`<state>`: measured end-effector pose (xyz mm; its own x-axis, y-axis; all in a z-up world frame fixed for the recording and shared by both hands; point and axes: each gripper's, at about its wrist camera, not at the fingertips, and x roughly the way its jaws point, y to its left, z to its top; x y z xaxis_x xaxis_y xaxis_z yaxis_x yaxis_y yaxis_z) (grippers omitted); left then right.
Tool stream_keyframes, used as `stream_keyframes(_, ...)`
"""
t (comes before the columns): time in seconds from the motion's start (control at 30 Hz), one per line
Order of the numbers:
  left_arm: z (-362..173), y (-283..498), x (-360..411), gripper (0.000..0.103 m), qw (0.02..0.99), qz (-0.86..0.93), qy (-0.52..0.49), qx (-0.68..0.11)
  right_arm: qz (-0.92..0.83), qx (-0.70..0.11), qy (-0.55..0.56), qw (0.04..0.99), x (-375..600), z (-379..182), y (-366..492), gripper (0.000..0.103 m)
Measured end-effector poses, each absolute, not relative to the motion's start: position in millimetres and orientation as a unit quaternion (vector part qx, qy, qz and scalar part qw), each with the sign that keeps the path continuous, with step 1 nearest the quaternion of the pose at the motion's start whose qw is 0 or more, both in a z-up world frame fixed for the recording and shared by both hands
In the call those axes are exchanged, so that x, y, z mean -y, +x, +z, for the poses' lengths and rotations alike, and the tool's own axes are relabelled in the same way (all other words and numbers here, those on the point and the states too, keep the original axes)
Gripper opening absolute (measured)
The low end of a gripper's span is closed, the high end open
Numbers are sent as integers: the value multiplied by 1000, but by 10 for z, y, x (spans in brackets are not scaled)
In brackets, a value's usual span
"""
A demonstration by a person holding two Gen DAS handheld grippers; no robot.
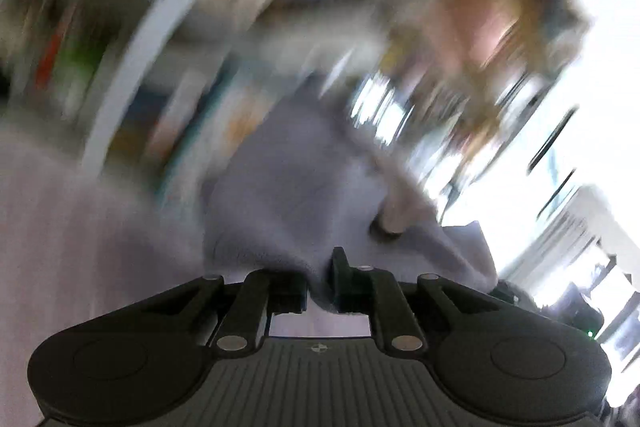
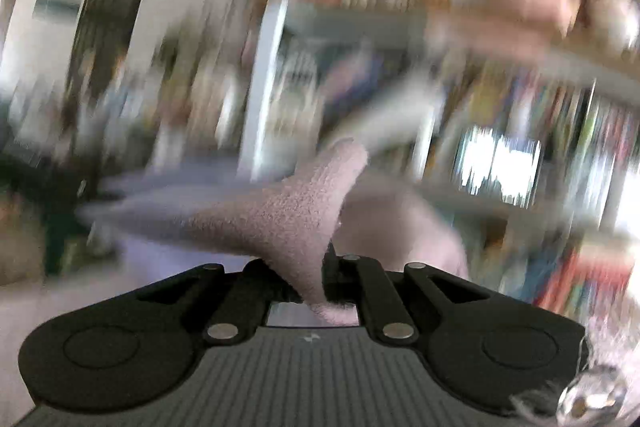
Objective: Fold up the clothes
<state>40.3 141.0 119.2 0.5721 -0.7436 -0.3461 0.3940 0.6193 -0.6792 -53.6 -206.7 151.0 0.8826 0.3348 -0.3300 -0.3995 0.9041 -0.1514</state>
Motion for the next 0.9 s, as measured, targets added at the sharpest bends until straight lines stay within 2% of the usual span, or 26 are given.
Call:
stream_keyframes(0.07, 593, 316, -1347, 18, 795, -313, -288, -434, 192, -282, -118, 933, 2158, 906, -654, 10)
stream_keyframes(0.13, 179, 159, -1256, 21, 776, -255, -254, -519, 180, -389, -132, 894, 2192, 429, -754, 14)
stream_keyframes(0.2, 48, -14, -1137, 22, 786, -214, -167, -555, 168, -464, -146, 858, 2207, 94, -863, 20)
stream_keyframes(0.27, 6, -157, -1051, 30, 794, -196, -102, -567, 175, -469, -146, 853, 2222, 98, -973, 31)
stream_keyframes(0.3, 52, -198, -1042, 34, 799, -203, -90, -559, 175, -462, -142, 858, 2236, 165, -991, 48)
stream_keyframes(0.33, 110, -218, -1046, 39, 804, -209, -81, -551, 175, -455, -137, 862, 2254, 244, -1007, 61)
stream_keyframes(0.43, 283, -173, -1093, 51, 825, -197, -65, -526, 184, -438, -107, 874, 2326, 494, -952, 64)
stream_keyframes(0.53, 437, -68, -1168, 53, 847, -180, -83, -493, 183, -403, -84, 893, 2292, 700, -801, 69)
stream_keyframes(0.63, 476, 40, -1202, 60, 865, -163, -114, -460, 175, -376, -77, 907, 2126, 754, -593, 69)
stream_keyframes(0.9, 217, 309, -1312, 61, 867, -41, -199, -455, 160, -354, -164, 907, 1491, 338, -12, 68)
